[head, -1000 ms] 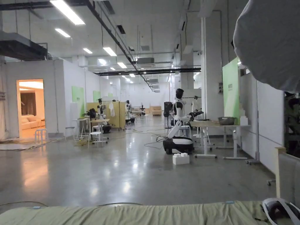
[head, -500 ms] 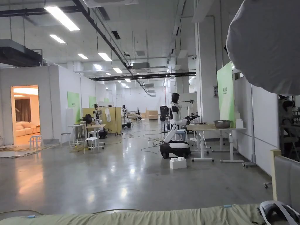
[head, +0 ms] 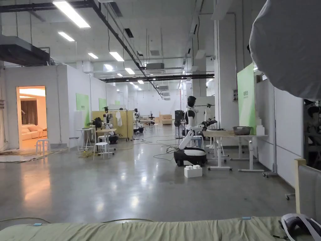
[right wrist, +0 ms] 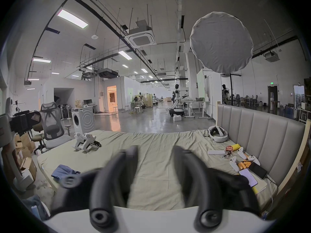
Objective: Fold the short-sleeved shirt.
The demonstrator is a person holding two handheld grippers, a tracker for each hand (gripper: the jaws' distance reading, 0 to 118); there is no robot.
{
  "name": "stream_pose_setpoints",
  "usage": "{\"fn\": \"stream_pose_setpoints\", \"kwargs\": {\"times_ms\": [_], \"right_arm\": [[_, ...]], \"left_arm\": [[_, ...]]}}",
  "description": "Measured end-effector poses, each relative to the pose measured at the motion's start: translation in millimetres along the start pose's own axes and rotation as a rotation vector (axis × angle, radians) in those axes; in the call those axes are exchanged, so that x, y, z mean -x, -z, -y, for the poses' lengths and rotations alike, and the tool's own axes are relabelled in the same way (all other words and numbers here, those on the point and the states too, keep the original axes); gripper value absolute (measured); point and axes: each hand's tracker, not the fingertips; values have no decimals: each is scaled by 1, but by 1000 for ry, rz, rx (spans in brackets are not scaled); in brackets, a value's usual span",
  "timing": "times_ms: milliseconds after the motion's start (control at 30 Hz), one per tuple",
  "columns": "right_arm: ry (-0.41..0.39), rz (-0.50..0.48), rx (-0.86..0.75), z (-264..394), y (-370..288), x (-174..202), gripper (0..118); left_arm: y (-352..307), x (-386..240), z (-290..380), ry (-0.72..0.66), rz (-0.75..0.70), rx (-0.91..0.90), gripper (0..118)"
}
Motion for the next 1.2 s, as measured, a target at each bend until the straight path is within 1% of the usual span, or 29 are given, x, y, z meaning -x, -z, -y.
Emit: {"fn": "stream_pose_setpoints", "kwargs": {"times_ms": [33, 67, 100, 133, 167, 200, 233, 300, 400, 533, 667, 867, 1200], "right_arm": [[2, -5, 1, 0, 0, 0, 69], [1, -1, 4, 0, 1, 1, 100], [0, 3, 2, 1, 2, 1, 115], [1, 4, -2, 2, 2, 1, 118], [6, 4, -20, 3, 0, 0, 118], [19, -1, -11, 3, 0, 0, 118], [35, -5, -7, 3, 1, -2, 118], [43, 8, -6, 4, 2, -3, 118], [34, 28, 5, 4, 3, -3, 118], [48, 26, 0, 4, 2, -4, 118], [69, 15, 4, 3, 3, -5, 118], [49, 27, 5, -5, 2, 1, 118], [63, 12, 12, -10, 3, 7, 118]], "left_arm": [[5, 5, -2, -5, -9, 3, 87], [1, -2, 0, -1, -12, 9, 104], [1, -3, 0, 3, -12, 2, 104], [0, -3, 1, 7, -12, -5, 105], [-5, -16, -3, 9, -19, -7, 109], [-4, -18, -4, 7, -25, -5, 117], [0, -16, -5, 5, -30, 0, 118], [1, -9, -6, -4, -26, -5, 118], [-1, -14, -5, -5, -24, 1, 118], [8, -3, -13, 3, -25, 5, 118], [4, -7, -5, 20, -19, 5, 118], [1, -16, -2, 20, -14, 15, 118], [3, -18, -1, 12, -3, 33, 118]]}}
